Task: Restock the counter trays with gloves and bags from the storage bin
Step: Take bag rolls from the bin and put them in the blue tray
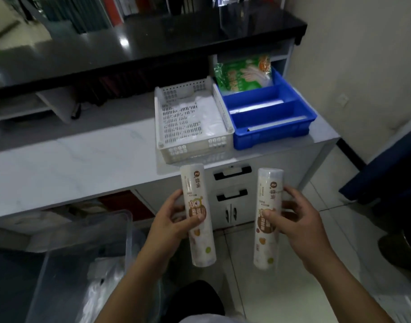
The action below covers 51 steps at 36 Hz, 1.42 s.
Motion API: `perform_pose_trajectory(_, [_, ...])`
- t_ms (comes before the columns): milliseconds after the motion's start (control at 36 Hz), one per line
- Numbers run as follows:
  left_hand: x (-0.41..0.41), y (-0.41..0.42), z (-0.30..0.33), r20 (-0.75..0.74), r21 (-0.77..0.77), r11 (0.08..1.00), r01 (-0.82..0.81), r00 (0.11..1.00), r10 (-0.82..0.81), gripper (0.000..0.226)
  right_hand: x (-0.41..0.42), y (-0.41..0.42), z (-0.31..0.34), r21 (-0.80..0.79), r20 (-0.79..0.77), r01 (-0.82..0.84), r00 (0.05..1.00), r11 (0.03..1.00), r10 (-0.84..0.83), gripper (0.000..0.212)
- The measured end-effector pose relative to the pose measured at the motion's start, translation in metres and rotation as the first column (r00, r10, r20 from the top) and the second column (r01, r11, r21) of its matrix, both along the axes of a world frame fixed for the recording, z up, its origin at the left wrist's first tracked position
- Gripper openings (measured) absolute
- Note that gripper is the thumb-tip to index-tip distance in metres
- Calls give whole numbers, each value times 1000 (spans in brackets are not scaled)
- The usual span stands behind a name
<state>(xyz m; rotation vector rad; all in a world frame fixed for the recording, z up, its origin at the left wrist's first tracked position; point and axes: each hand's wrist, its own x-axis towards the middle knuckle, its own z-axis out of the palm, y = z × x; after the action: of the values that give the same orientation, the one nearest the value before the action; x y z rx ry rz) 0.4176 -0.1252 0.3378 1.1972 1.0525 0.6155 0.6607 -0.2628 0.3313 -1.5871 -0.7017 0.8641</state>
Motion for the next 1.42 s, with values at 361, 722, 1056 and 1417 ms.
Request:
perform_pose_trajectory(361, [90, 141, 28, 122, 13, 1000, -17, 992, 15, 65, 114, 107, 32, 8, 334, 30, 942, 1000, -31, 71])
perform_pose_trajectory(722, [175, 254, 37, 134, -8, 1000, -7, 991, 8, 40, 203, 246, 69, -377, 821, -194, 382, 906, 424, 75])
perform_pose_trajectory(1056, [198, 262, 34, 69, -52, 982, -180, 981, 183, 52, 270, 316, 5, -667, 735, -287, -99, 688, 671, 69])
perform_pose_trajectory(1417, [227, 247, 37, 8, -42, 956, -291, 957, 291, 50, 297, 332, -32, -679, 721, -275, -72, 681, 690, 72])
